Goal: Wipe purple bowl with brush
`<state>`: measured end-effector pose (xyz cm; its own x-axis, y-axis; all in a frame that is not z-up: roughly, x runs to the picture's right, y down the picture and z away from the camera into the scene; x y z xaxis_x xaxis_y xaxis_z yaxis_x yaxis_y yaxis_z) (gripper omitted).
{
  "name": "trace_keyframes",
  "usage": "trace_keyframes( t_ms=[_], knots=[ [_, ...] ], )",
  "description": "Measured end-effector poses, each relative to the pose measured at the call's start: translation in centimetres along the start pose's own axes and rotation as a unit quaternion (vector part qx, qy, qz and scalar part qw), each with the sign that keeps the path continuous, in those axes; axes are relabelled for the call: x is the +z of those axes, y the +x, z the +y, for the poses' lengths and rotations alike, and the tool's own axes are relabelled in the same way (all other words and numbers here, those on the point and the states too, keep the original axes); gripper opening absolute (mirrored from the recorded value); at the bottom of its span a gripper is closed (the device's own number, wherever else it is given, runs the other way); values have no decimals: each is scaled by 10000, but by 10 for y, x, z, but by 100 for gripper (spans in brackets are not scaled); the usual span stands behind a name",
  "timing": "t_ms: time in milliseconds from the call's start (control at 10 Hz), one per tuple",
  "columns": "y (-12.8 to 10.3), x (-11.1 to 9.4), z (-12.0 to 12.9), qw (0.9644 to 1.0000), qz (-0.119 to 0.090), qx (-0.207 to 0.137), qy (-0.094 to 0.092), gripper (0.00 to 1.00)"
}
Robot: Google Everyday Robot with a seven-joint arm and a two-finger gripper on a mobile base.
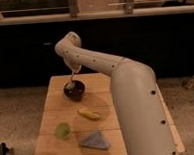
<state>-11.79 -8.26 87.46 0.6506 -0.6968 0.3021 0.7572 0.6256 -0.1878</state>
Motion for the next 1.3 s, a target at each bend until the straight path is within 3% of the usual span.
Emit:
trace_keyframes(
  t_ms=[500, 800, 1100, 1300],
  knots=[
    [-29, 10, 44, 9990, -342, -134, -261, 0],
    [-5, 18, 60, 9987, -202, 213, -408, 0],
    [17, 25, 62, 9977, -32, 470, -496, 0],
    [24, 28, 50, 9976, 17, 574, -398, 0]
  ],
)
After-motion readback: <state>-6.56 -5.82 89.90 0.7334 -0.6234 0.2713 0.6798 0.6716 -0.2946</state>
